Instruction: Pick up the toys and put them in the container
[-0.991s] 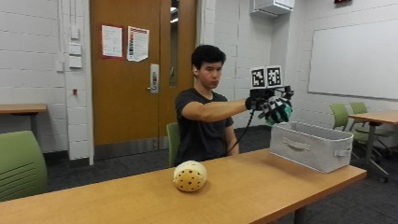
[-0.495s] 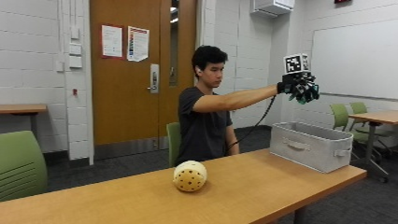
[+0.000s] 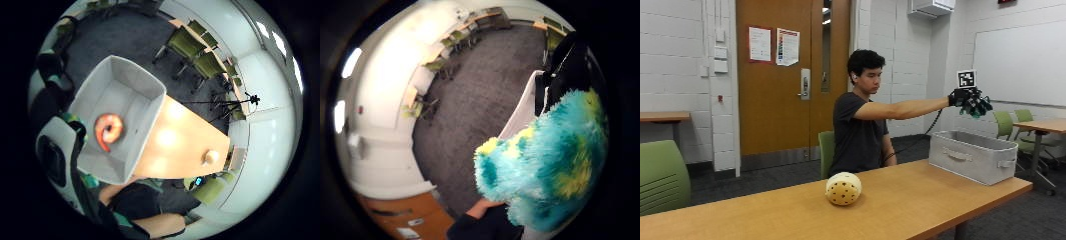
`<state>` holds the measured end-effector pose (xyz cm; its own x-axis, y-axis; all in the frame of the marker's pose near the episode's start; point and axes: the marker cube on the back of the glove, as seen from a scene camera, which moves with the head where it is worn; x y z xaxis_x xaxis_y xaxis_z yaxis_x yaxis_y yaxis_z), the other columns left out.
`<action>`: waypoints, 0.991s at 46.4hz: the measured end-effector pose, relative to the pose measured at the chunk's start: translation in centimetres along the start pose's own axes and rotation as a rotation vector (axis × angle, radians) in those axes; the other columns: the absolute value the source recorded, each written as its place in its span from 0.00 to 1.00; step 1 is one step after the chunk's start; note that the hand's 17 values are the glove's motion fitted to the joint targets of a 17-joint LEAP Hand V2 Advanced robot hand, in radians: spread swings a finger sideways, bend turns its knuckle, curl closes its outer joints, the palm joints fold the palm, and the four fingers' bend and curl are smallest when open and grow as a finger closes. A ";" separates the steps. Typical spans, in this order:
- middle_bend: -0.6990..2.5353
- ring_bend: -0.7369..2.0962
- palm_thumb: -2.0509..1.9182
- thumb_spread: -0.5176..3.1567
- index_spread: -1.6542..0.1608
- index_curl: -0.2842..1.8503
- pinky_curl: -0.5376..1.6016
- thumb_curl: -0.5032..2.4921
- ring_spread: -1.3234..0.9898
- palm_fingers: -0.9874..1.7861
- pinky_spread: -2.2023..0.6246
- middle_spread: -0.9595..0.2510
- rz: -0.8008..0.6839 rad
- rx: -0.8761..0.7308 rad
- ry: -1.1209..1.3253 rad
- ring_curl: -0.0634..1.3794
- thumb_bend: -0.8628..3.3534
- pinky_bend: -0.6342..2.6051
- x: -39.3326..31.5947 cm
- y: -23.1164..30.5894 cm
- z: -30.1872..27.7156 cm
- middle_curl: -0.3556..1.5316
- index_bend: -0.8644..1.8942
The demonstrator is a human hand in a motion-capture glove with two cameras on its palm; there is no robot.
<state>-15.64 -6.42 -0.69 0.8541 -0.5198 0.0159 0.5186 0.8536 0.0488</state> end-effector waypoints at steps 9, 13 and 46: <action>0.25 0.48 0.55 0.40 0.63 0.58 0.50 0.37 0.45 0.38 0.67 0.72 0.139 -0.196 -0.155 0.38 0.17 0.58 -0.9 -0.1 1.1 0.35 0.32; 0.26 0.46 0.52 0.41 0.64 0.53 0.48 0.35 0.49 0.36 0.69 0.77 0.099 -0.149 -0.131 0.33 0.18 0.60 0.0 0.3 0.8 0.34 0.33; 0.32 0.47 0.50 0.43 0.71 0.33 0.42 0.27 0.54 0.33 0.75 0.76 0.444 -0.083 0.063 0.28 0.19 0.57 18.9 17.3 -1.9 0.39 0.34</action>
<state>9.53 -1.42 -1.47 0.9939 -0.1018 -0.0433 0.1006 0.9945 -0.0291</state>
